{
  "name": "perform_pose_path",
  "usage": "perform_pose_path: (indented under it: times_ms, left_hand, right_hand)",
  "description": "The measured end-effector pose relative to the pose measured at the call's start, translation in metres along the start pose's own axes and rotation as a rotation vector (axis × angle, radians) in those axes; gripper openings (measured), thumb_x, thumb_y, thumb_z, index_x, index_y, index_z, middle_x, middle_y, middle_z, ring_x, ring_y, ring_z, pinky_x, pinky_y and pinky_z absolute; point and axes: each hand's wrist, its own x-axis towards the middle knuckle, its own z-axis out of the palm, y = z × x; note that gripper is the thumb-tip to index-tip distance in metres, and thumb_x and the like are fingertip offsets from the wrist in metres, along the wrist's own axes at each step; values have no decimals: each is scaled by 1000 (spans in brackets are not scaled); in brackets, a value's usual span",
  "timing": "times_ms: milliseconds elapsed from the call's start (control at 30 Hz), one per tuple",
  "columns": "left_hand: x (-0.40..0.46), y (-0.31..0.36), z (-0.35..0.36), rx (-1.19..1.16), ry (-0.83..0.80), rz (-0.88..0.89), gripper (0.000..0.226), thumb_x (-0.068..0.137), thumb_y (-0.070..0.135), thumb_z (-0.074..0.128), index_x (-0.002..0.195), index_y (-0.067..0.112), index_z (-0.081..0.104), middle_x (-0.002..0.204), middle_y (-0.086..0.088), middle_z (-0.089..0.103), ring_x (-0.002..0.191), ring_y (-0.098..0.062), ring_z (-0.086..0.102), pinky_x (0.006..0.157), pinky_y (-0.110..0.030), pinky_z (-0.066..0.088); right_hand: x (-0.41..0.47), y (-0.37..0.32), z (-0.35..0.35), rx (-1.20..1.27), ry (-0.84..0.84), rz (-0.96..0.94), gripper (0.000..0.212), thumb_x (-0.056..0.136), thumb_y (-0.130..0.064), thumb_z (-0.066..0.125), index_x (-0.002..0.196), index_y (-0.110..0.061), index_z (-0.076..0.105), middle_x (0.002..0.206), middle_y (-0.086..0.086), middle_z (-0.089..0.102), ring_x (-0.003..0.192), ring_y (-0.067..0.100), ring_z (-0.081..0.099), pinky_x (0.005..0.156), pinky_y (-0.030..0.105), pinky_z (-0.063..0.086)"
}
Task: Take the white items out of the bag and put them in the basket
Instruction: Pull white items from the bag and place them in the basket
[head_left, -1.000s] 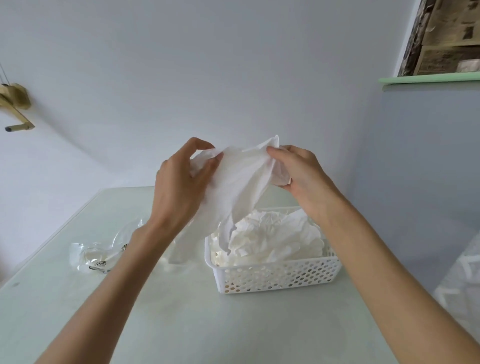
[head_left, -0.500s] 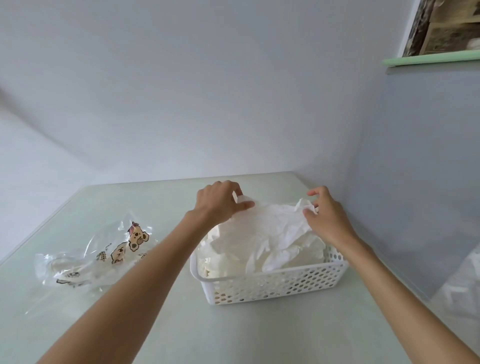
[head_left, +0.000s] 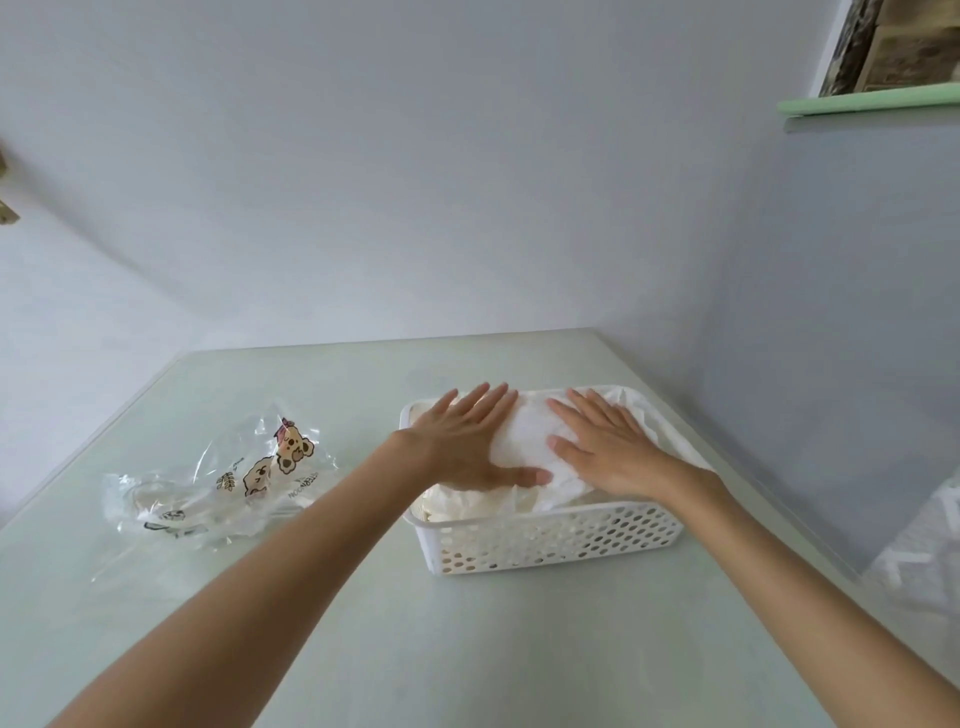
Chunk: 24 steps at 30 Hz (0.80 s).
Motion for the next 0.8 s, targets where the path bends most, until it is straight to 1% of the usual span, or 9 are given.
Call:
perform_pose_path:
  times_ms: [33, 100, 200, 333, 433, 533, 633, 733, 800]
  left_hand:
    - [3, -3, 4, 14, -49, -28, 110, 76, 85, 29, 151, 20, -18, 158, 7, -21, 145, -9, -19, 120, -36, -10]
    - [5, -5, 10, 28, -133, -52, 115, 72, 89, 28, 150, 20, -21, 158, 7, -24, 144, -8, -22, 120, -37, -11]
    - [6, -6, 19, 30, -207, -49, 113, 74, 88, 27, 149, 20, -22, 157, 7, -24, 144, -8, -22, 120, -38, -10]
    - [9, -5, 17, 60, -241, -64, 105, 80, 82, 30, 150, 21, -20, 159, 7, -21, 146, -10, -19, 120, -40, -7]
    - [7, -1, 0, -12, -153, -77, 108, 75, 86, 33, 154, 20, 2, 162, 6, -1, 149, -15, -3, 121, -43, 2]
    - [-18, -6, -19, -107, 215, -46, 81, 82, 78, 31, 142, 24, 43, 150, 7, 40, 141, -16, 28, 113, -38, 25]
    - [-72, -39, -24, -155, 482, -129, 56, 90, 68, 30, 122, 32, 59, 130, 13, 58, 127, -11, 42, 97, -31, 34]
    - [-137, -101, -10, -135, 424, -372, 54, 89, 67, 36, 127, 33, 55, 135, 13, 53, 131, -12, 38, 98, -33, 34]
    - [-169, -134, 9, -146, 265, -519, 72, 84, 72, 33, 141, 30, 41, 149, 8, 40, 141, -14, 28, 108, -36, 29]
  right_hand:
    - [2, 5, 1, -41, -113, 53, 62, 101, -51, 22, 153, -29, -2, 160, -5, -14, 146, 12, -17, 118, 36, -8]
    - [1, 15, 2, -29, -249, 110, 75, 93, -67, 20, 151, -33, -13, 157, -6, -24, 143, 10, -23, 117, 37, -12]
    - [0, 19, 2, -22, -369, 138, 89, 85, -77, 23, 149, -32, -17, 156, -8, -26, 142, 8, -25, 118, 40, -13]
    - [3, 15, 0, -81, -438, 141, 93, 83, -79, 25, 150, -29, -17, 157, -7, -25, 144, 8, -22, 118, 42, -11]
    - [3, 12, -13, -66, -375, 142, 94, 83, -77, 32, 151, -30, -14, 157, -6, -24, 145, 13, -20, 119, 45, -5]
    - [-12, 7, -38, 93, -247, 116, 90, 86, -63, 52, 153, -34, -1, 157, -10, -24, 146, 14, -16, 120, 44, 5]
    - [-33, -5, -58, 57, -111, 141, 75, 92, -48, 55, 152, -30, 14, 159, -8, -15, 147, 14, -10, 119, 43, 10]
    - [-57, -47, -62, -210, 83, 126, 62, 97, -43, 47, 150, -23, 22, 160, -2, 8, 146, 17, 14, 113, 42, 23]
    - [-73, -100, -49, -122, 210, -35, 49, 98, -40, 44, 144, -25, 35, 150, -7, 34, 132, 16, 40, 101, 33, 34]
